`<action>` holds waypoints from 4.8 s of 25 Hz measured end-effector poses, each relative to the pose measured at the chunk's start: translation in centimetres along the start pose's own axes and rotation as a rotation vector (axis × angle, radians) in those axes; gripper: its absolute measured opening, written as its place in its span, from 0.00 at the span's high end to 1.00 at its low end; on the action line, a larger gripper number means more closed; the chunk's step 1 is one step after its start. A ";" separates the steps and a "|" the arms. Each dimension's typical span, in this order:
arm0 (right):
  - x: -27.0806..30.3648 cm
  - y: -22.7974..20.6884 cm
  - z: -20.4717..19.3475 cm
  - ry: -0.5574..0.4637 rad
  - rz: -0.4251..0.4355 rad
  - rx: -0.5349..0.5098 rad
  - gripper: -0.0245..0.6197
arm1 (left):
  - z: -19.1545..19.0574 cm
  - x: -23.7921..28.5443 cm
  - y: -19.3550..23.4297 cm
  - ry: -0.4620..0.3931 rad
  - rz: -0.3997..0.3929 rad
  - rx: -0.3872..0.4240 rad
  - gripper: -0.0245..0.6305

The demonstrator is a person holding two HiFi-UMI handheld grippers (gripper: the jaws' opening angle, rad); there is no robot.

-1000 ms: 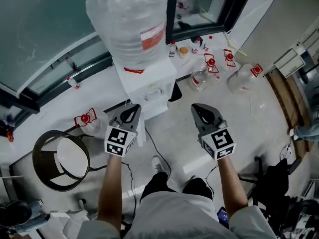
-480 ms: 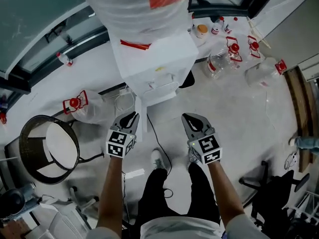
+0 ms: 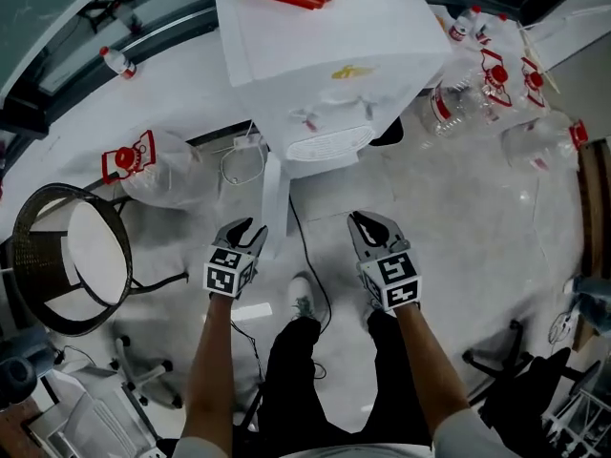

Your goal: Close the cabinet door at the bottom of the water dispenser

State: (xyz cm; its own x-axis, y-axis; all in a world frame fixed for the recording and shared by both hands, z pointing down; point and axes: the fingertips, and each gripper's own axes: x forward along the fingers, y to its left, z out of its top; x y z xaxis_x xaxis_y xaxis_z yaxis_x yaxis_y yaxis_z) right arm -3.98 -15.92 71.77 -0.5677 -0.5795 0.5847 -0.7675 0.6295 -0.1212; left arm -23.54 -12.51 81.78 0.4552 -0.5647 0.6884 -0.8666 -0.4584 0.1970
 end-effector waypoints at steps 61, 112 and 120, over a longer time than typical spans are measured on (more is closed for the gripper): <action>-2.0 -20.5 -9.9 0.030 -0.155 0.190 0.87 | 5.9 28.8 -13.9 0.089 -0.143 -0.163 0.70; -26.3 -16.3 27.4 -0.198 -0.251 -0.104 0.92 | 38.7 -10.6 -16.3 -0.336 0.053 0.190 0.93; -33.2 -12.1 38.8 -0.330 -0.227 -0.234 0.92 | 48.4 -24.2 -18.0 -0.458 0.110 0.370 0.93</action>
State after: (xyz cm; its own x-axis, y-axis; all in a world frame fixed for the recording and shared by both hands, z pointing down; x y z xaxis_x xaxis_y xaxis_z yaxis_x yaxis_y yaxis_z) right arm 12.59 -24.39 22.71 -0.4870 -0.8258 0.2846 -0.8168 0.5460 0.1865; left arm -9.07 -23.79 27.79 0.4794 -0.8233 0.3040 -0.8227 -0.5422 -0.1710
